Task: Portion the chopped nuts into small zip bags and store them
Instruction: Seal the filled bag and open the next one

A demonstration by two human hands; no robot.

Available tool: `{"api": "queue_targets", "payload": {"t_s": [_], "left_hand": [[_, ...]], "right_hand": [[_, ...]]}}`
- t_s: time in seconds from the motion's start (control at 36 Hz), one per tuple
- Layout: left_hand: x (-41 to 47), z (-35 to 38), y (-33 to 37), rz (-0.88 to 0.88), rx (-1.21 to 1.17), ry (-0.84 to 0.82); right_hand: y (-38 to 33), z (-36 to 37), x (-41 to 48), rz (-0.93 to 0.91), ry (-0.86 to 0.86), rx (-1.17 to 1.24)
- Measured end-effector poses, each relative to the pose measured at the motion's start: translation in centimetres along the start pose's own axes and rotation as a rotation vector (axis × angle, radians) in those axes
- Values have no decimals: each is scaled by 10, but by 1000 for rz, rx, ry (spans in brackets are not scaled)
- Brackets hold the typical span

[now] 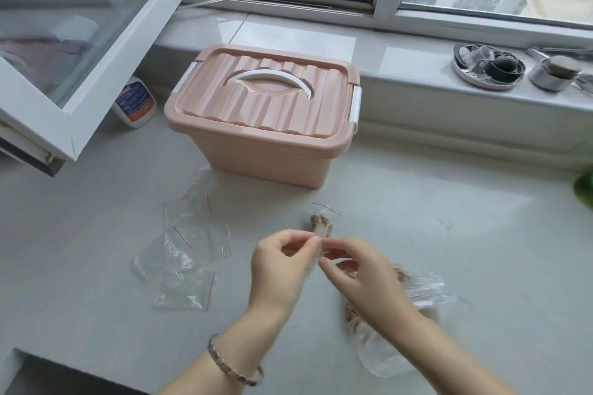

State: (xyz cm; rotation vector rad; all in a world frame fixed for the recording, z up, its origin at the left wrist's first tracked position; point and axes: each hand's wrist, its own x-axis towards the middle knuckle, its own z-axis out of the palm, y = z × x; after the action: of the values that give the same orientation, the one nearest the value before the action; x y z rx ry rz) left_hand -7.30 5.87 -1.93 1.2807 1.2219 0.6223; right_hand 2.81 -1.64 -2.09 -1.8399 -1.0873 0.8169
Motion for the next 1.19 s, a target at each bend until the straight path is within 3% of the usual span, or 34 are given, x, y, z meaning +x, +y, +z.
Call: {"api": "queue_targets", "payload": {"t_s": [0.19,0.36,0.58,1.03,1.19], "left_hand": [[-24,22,18,-194,-237,-238],[-36,25,16,-333,-317,-389],[-46,28,14,-258,-209,-484],[-58,30,21,-208,-192,-516],[-62,33,19,-96,-44,-535]], "right_hand": [[-3,-22,-29,111,175,226],[-2,-43,-46,173,121,333],[-6,-51,-61,141,73,347],[-9,-56,-73,157,89,474],[-9,-61,-77,171,88,452]]}}
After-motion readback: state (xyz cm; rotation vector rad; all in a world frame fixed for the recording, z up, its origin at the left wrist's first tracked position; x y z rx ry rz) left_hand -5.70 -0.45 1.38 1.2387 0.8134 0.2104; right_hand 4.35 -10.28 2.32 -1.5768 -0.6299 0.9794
